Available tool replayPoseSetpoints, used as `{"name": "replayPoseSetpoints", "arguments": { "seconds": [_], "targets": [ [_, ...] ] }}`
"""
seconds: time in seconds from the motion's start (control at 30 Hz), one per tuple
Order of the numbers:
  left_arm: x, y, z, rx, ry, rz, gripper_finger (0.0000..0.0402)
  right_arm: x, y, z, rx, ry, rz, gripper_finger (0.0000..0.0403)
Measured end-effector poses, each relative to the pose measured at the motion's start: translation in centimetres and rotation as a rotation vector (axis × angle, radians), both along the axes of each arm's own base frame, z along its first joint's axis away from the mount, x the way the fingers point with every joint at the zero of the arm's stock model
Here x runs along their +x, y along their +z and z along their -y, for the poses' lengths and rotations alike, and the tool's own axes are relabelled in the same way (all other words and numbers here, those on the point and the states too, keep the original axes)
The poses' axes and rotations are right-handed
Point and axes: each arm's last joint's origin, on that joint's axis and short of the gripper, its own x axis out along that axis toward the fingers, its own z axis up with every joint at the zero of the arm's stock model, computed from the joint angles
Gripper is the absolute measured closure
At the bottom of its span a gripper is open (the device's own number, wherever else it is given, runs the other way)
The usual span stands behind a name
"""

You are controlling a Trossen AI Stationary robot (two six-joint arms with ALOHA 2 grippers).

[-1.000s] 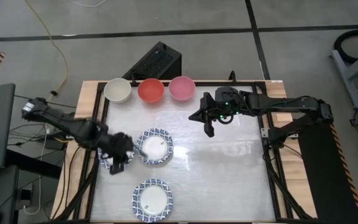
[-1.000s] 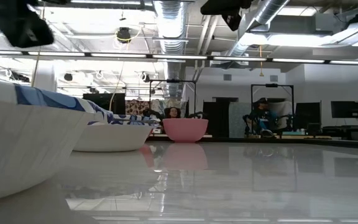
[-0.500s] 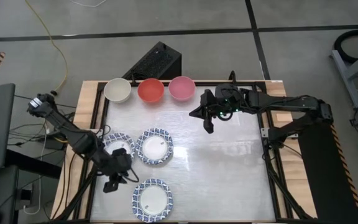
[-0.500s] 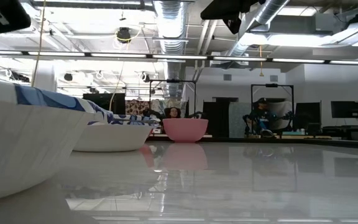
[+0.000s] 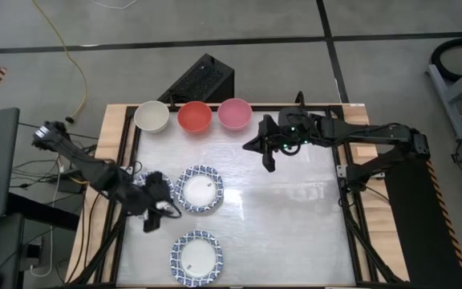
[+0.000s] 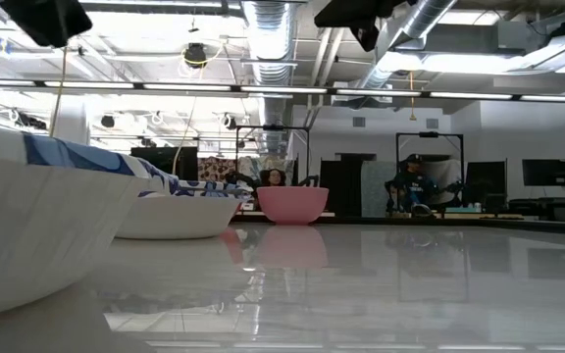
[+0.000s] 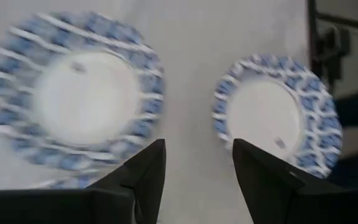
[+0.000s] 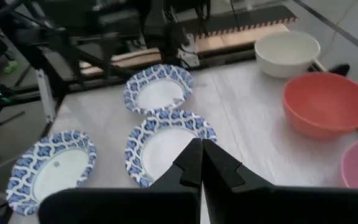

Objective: Nest bowls inside each other by size order
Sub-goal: Stack the white patterned bowl on top of the white patterned bowl

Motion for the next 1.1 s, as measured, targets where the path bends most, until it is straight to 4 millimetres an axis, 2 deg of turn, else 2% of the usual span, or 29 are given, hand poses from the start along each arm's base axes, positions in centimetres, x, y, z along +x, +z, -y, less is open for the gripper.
{"name": "replayPoseSetpoints", "arguments": {
  "seconds": [0.23, 0.37, 0.57, 0.73, 0.9, 1.1],
  "targets": [
    [-3.6, 2.3, -3.1, 0.081, 0.164, 0.144, 0.0226, 0.0, 1.4, -0.3, 0.015, 0.099, 0.125, 0.0376],
    [-4.5, 2.1, -3.8, 0.187, 0.167, 0.115, 0.0226, -1.1, 2.4, -0.3, 0.009, 0.101, 0.164, 0.0376],
    [-2.2, -0.6, -2.0, 0.320, -0.011, -0.061, 0.0226, -3.1, 3.3, -0.8, 0.018, 0.105, 0.163, 0.0376],
    [-0.7, -2.7, -0.2, 0.380, -0.041, -0.164, 0.0226, -4.1, 3.5, -0.9, 0.036, 0.088, 0.135, 0.0376],
    [-0.8, -4.2, 1.3, 0.370, -0.002, -0.261, 0.0226, -4.3, 3.4, -0.8, 0.038, 0.078, 0.119, 0.0376],
    [-1.2, -5.3, 3.6, 0.251, 0.049, -0.307, 0.0226, -4.2, 3.0, -0.3, 0.041, 0.057, 0.094, 0.0376]
  ]
}}
